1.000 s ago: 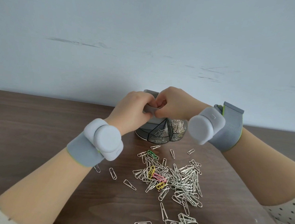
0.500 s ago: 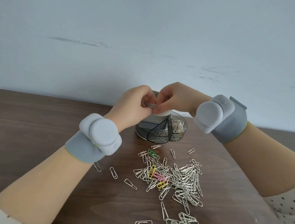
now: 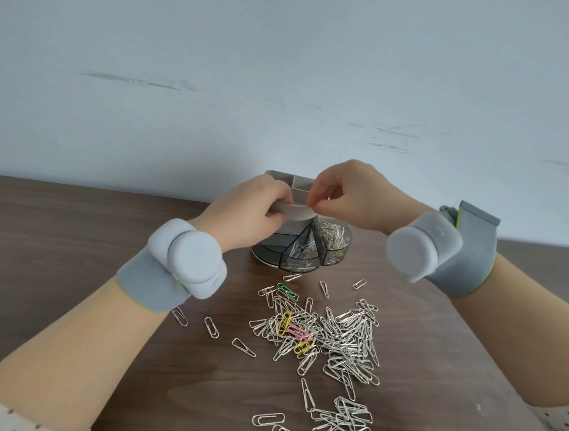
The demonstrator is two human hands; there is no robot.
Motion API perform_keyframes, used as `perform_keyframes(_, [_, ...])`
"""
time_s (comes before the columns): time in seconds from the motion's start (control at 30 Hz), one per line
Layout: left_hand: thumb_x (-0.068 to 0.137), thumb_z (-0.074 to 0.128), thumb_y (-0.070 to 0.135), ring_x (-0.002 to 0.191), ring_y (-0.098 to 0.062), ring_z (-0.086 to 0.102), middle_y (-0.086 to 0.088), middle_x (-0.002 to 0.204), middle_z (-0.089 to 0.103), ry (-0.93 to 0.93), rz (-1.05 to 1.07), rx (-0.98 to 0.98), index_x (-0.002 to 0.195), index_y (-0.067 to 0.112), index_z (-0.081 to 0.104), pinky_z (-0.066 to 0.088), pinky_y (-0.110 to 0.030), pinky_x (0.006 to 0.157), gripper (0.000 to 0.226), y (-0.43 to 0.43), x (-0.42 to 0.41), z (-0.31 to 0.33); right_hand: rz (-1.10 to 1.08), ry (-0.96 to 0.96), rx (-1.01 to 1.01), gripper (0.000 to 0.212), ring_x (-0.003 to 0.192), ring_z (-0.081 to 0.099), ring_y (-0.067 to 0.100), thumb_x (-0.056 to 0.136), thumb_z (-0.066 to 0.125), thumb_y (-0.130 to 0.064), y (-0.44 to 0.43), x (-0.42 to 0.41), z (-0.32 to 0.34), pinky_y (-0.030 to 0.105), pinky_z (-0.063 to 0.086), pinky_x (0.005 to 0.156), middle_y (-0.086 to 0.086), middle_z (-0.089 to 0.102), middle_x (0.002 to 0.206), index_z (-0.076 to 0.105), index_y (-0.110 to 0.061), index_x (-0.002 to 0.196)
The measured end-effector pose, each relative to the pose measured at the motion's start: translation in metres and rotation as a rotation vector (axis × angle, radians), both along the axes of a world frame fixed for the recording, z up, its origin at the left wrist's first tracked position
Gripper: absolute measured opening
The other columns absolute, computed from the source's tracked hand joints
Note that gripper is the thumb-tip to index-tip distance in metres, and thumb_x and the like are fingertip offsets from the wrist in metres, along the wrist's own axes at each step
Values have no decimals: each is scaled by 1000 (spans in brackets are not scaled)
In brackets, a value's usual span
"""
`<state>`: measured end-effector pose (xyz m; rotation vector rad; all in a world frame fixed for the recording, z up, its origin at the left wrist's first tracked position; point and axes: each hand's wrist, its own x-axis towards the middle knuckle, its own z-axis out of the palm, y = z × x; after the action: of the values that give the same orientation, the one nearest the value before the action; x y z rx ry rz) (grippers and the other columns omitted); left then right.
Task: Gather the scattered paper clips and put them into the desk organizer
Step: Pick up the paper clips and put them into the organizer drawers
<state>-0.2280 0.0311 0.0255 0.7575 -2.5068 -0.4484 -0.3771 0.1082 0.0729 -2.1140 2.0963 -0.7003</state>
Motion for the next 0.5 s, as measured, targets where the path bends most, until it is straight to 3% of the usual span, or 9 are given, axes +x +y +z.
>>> perform_keyframes(0.1, [82,54,14,76,-17,43,0,92,40,19,16,-8,88,20,52,30,-27,67,9,-1,-2,-1,27,113,-43,33,87,49,15,74,49,-1,-1,-2,-5,19,34,71,-2,60,96,62,-14,101])
perform_keyframes(0.17, [79,58,17,75,-15,43,0,97,40,71,19,1,100,16,53,30,-25,68,21,1,1,0,62,166,-5,38,97,48,19,74,47,1,0,-2,-9,24,35,83,2,58,106,62,-14,105])
perform_keyframes(0.3, [78,61,21,65,0,43,2,99,49,184,100,-27,102,17,50,32,-25,69,26,9,25,1,-94,17,-214,33,92,54,23,75,41,5,13,-17,-12,16,32,70,7,59,99,62,-9,96])
perform_keyframes(0.4, [81,57,29,68,-4,48,1,95,59,-16,192,-30,96,21,53,34,-28,67,17,16,50,-14,-269,2,-73,29,101,56,28,81,40,-1,31,-37,-34,20,33,76,14,66,107,64,-6,96])
perform_keyframes(0.5, [86,49,37,104,-25,52,-6,114,56,-233,184,-36,114,20,54,42,-37,90,33,35,63,-47,-276,-27,202,31,118,50,26,93,42,-22,59,-42,-80,26,31,93,13,56,129,56,-6,116])
